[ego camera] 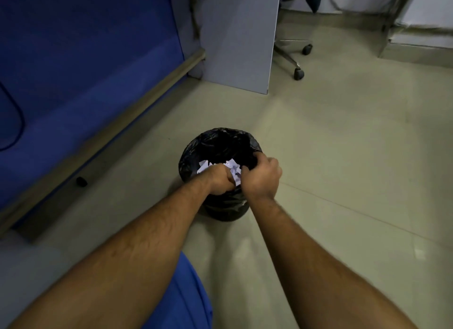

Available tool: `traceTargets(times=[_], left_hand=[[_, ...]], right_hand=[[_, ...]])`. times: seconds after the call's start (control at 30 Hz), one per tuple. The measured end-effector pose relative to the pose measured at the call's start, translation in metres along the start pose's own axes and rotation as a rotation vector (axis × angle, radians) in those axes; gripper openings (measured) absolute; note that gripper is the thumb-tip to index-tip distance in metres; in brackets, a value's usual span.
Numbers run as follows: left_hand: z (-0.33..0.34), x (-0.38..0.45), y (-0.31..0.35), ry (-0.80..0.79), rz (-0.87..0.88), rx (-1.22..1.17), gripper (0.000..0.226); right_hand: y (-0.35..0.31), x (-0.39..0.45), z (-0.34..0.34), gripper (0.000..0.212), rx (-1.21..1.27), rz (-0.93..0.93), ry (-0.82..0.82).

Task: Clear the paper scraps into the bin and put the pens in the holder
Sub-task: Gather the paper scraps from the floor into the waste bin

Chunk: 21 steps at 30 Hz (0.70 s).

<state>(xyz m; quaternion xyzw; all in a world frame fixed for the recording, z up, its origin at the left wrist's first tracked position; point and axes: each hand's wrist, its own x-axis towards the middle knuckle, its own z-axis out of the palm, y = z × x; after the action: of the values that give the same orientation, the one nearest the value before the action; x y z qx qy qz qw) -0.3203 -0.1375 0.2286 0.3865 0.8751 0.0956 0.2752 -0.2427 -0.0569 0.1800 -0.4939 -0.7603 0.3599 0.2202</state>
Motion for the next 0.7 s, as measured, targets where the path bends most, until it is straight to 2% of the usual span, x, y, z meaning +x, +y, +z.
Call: traceTargets(times=[0.03, 0.1, 0.27, 0.33, 0.47, 0.5, 0.57, 0.63, 0.7], left_hand=[[0.002, -0.007, 0.005, -0.034, 0.038, 0.041, 0.038], [0.005, -0.012, 0.006, -0.124, 0.006, 0.044, 0.033], [-0.002, -0.014, -0.013, -0.055, 0.003, 0.093, 0.024], [-0.003, -0.012, -0.023, -0.034, -0.025, 0.216, 0.028], [0.001, -0.005, -0.042, 0.077, -0.285, 0.344, 0.061], [0.001, -0.007, -0.044, 0.118, -0.312, 0.337, 0.060], [-0.002, -0.013, -0.038, 0.235, -0.294, 0.325, 0.044], [-0.010, -0.020, -0.026, 0.344, -0.269, 0.285, 0.031], [-0.019, -0.029, -0.007, 0.408, -0.262, 0.172, 0.028]], right_hand=[[0.007, -0.005, 0.001, 0.046, 0.092, 0.086, 0.018], [0.015, -0.012, 0.005, 0.047, 0.314, 0.210, -0.013], [0.006, -0.009, 0.018, 0.043, 0.483, 0.241, -0.056], [-0.001, -0.007, 0.020, 0.041, 0.599, 0.273, -0.162], [-0.017, -0.014, 0.021, 0.029, 0.875, 0.351, -0.454], [-0.020, -0.015, 0.021, 0.028, 0.896, 0.351, -0.479], [-0.026, -0.017, 0.015, 0.024, 0.889, 0.346, -0.483], [-0.029, -0.015, 0.007, 0.018, 0.867, 0.330, -0.437], [-0.038, -0.008, -0.008, 0.020, 0.807, 0.310, -0.382]])
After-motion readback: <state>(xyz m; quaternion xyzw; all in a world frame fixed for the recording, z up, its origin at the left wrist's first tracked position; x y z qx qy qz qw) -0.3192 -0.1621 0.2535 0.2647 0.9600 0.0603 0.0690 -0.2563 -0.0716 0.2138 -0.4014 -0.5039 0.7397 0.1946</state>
